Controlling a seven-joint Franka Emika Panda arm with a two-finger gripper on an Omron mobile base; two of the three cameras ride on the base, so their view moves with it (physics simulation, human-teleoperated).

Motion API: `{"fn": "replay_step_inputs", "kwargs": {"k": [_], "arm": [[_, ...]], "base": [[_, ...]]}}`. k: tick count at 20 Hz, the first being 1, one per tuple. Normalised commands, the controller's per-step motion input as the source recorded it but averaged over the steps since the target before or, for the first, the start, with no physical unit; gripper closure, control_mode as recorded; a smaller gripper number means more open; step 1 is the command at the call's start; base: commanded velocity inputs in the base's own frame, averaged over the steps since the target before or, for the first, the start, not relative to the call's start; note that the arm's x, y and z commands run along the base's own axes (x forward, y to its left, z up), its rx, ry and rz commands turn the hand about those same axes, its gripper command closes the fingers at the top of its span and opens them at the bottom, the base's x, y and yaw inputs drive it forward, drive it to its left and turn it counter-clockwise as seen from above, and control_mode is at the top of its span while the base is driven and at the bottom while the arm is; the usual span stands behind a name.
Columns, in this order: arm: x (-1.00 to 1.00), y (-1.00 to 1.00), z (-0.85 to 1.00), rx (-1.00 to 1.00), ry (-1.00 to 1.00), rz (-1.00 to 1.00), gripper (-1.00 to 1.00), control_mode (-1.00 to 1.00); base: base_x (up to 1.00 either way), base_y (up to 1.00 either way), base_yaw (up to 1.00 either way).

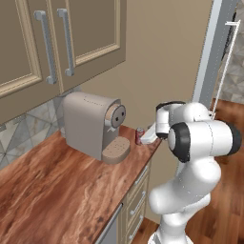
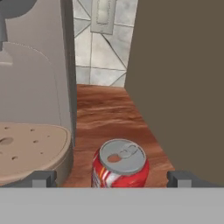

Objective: Four empty soda cans are scattered around the kitchen. Gather all the cans and cluster them next to the stove for recycling.

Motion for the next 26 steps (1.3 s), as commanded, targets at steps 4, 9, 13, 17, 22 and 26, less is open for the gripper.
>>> {"fn": "replay_step_inputs", "kwargs": {"k": [4,9,13,17,22,26], "arm": [[0.19,0.00,-0.09,0.00,0.00,0.00,-1.00,-1.00],[0.19,0.00,-0.10,0.00,0.00,0.00,-1.00,-1.00],[0.14,0.00,-0.11,0.00,0.00,0.00,-1.00,-1.00],[0.12,0.00,-0.13,0.00,0.00,0.00,-1.00,-1.00],[0.12,0.00,-0.12,0.00,0.00,0.00,-1.00,-1.00],[0.08,0.01,-0.08,0.00,0.00,0.00,-1.00,-1.00]], "base": [[0.00,0.00,0.00],[0.00,0.00,0.00],[0.00,0.00,0.00],[0.00,0.00,0.00],[0.00,0.00,0.00],[0.00,0.00,0.00]]}}
